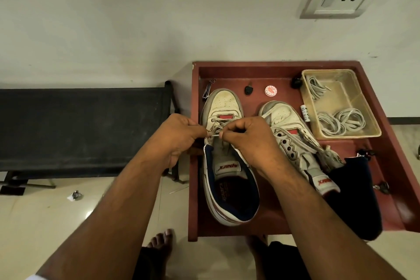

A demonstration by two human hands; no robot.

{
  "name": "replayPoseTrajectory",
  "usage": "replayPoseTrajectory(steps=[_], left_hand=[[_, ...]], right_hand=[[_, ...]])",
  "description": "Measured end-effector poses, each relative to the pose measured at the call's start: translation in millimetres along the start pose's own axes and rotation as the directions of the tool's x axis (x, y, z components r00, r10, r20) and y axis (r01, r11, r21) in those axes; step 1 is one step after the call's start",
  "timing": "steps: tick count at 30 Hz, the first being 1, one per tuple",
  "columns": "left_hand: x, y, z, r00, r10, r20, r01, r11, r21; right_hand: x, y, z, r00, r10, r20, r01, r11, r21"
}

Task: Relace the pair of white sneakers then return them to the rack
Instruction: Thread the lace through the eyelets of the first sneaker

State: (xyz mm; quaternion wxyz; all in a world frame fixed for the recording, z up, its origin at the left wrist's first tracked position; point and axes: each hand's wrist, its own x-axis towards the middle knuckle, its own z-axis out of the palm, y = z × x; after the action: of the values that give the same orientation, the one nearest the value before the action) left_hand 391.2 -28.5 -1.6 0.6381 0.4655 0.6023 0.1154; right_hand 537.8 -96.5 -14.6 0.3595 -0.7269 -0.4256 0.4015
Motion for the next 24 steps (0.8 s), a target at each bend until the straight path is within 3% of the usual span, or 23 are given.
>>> replayPoseTrajectory(steps=[13,24], left_hand=[[-4.6,2.2,-1.9,1.000,-0.009,0.017,0.010,0.998,-0.067],[-3.0,1.7,-2.1,0.999,-0.003,0.034,0.005,0.999,-0.053]], right_hand=[[0.0,-1.3,2.1,0.999,-0.033,0.018,0.034,0.997,-0.074],[0.1,1.0,0.0,0.999,-0.021,0.041,0.022,0.999,-0.030]])
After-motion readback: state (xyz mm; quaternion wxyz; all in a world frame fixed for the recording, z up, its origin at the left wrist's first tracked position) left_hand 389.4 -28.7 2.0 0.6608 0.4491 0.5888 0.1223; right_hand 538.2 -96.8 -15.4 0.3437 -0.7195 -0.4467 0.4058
